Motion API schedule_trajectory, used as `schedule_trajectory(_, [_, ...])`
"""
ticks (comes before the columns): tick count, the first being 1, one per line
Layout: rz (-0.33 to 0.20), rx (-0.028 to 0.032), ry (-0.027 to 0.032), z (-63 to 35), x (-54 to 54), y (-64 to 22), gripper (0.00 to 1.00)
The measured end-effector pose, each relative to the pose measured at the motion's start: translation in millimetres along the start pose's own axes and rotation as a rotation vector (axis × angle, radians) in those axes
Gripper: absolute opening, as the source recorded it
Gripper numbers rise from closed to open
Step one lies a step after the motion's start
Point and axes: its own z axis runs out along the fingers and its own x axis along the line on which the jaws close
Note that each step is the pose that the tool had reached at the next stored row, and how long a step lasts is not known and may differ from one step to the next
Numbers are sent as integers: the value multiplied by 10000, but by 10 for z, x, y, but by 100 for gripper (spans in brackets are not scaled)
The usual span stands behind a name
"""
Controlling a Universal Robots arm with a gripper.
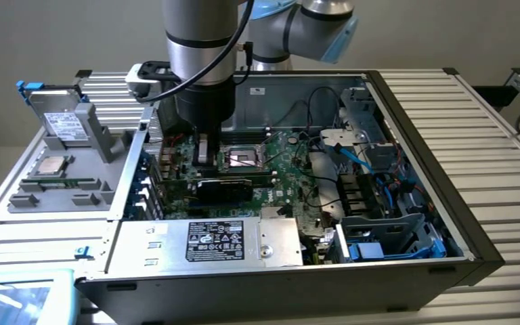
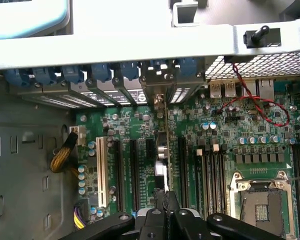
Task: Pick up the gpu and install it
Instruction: 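Press down on the gpu until it lock into place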
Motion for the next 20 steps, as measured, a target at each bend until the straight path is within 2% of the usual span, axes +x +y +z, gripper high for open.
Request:
schedule_trajectory(14, [-28,2,1,48,-7,292,12])
schedule_trajectory(20, [-33,3,1,53,-8,324,12])
